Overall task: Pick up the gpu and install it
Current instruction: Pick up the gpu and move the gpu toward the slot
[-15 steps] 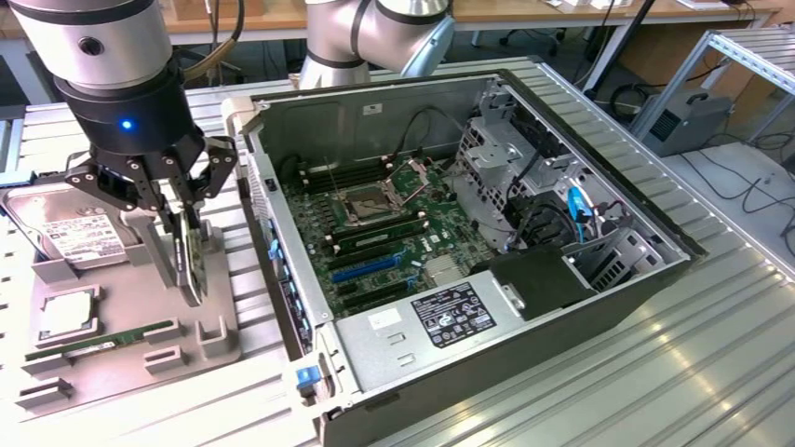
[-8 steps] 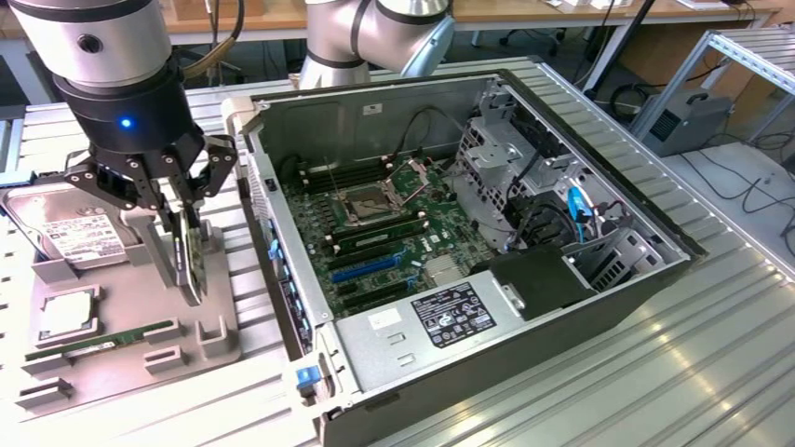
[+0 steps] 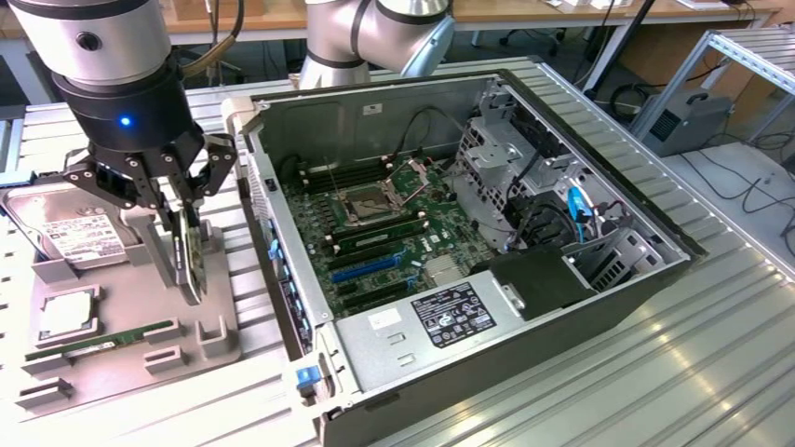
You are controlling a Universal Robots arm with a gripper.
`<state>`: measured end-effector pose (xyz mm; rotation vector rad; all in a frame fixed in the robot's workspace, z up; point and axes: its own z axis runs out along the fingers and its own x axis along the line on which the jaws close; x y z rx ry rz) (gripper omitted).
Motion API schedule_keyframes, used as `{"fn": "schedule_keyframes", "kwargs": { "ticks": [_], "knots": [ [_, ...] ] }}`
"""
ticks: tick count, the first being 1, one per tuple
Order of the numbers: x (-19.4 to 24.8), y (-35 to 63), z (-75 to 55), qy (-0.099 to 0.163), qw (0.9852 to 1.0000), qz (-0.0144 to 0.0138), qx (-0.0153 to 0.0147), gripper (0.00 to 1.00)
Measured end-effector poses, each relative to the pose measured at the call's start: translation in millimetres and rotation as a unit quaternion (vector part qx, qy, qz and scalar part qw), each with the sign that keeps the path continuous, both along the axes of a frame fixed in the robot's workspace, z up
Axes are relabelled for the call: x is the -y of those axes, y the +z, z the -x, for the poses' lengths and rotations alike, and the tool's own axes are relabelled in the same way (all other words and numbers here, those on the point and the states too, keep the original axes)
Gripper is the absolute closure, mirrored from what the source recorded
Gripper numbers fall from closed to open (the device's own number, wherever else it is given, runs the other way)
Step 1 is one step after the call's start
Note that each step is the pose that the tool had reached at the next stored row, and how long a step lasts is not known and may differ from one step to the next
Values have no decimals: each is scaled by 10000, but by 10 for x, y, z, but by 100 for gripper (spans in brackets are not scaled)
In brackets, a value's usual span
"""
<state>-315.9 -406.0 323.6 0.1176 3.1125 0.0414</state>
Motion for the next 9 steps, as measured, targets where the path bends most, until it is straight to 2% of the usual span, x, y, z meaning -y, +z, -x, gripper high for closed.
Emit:
{"fn": "schedule_keyframes", "kwargs": {
  "ticks": [9],
  "knots": [
    [0,21,0,0,10000,1,-1,73]
  ]
}}
